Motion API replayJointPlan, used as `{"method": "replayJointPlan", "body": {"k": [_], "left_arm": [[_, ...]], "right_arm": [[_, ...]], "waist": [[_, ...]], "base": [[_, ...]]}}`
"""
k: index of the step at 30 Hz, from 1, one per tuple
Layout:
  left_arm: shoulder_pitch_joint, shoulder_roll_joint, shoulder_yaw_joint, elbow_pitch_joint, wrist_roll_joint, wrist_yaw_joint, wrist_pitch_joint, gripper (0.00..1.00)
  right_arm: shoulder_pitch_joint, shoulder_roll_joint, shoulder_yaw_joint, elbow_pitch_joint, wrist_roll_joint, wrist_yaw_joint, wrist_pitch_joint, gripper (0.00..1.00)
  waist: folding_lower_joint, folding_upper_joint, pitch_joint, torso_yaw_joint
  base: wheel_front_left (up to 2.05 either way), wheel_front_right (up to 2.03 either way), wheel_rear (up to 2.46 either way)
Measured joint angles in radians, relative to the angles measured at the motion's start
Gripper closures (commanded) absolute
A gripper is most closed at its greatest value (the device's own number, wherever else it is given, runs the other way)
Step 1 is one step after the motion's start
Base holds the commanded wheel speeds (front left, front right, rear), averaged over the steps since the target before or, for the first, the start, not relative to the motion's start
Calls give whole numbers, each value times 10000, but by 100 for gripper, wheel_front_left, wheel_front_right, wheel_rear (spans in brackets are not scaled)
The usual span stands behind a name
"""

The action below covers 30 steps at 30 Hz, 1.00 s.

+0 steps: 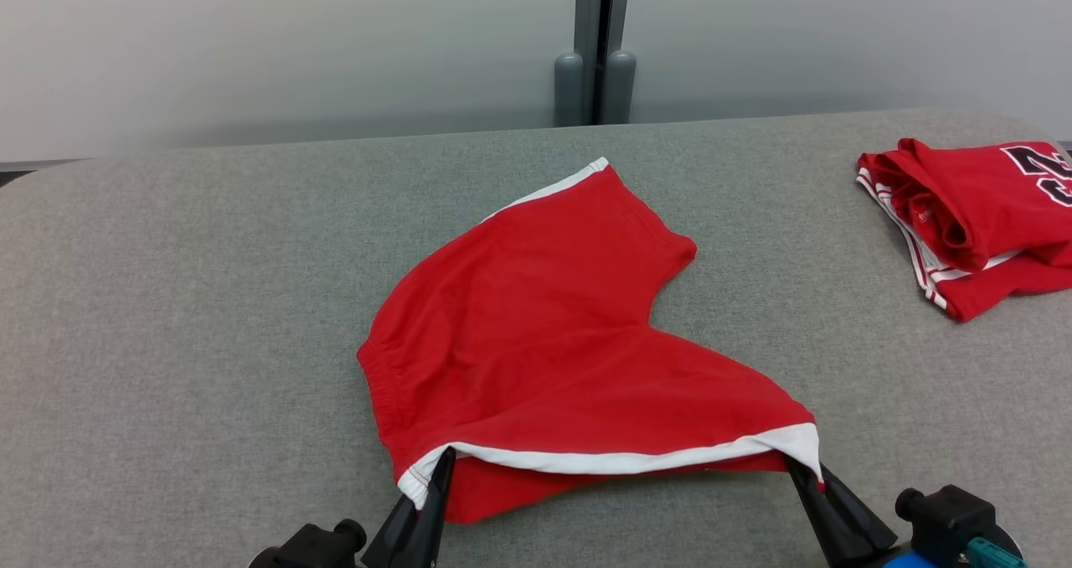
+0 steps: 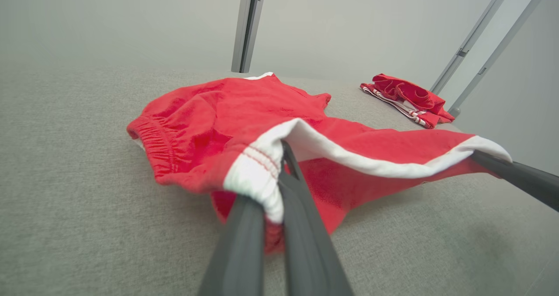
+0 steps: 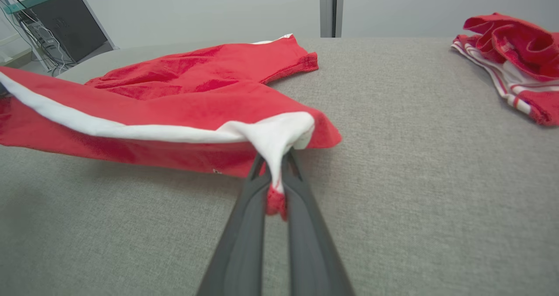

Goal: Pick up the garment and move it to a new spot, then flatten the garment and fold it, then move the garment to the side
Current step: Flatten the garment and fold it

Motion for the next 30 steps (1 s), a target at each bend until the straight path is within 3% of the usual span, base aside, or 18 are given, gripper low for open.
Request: {"method": "replayJointPlan", "body": {"k": [7, 16, 22, 30], "left_arm": [[-236, 107, 50, -35, 10, -10, 86, 100], [-1704, -82, 61, 311, 121, -305, 176, 100], [-3090, -303, 251, 1034, 192, -560, 157, 100], [-4894, -792, 479, 2568, 244, -955, -35, 100]], "right_arm": [[-102, 23, -391, -522, -322, 0, 416, 100], [-2204, -290, -497, -184, -483, 0, 594, 100], [-4280, -577, -113, 809, -477, 0, 800, 100], [-7272, -545, 546, 3072, -412, 0, 888, 100]], "waist": [[0, 0, -24, 96], [2, 0, 581, 295], [4, 0, 1313, 564], [4, 0, 2392, 1100]], "base": [[0, 0, 0], [0, 0, 0], [0, 0, 0], [0, 0, 0]]}}
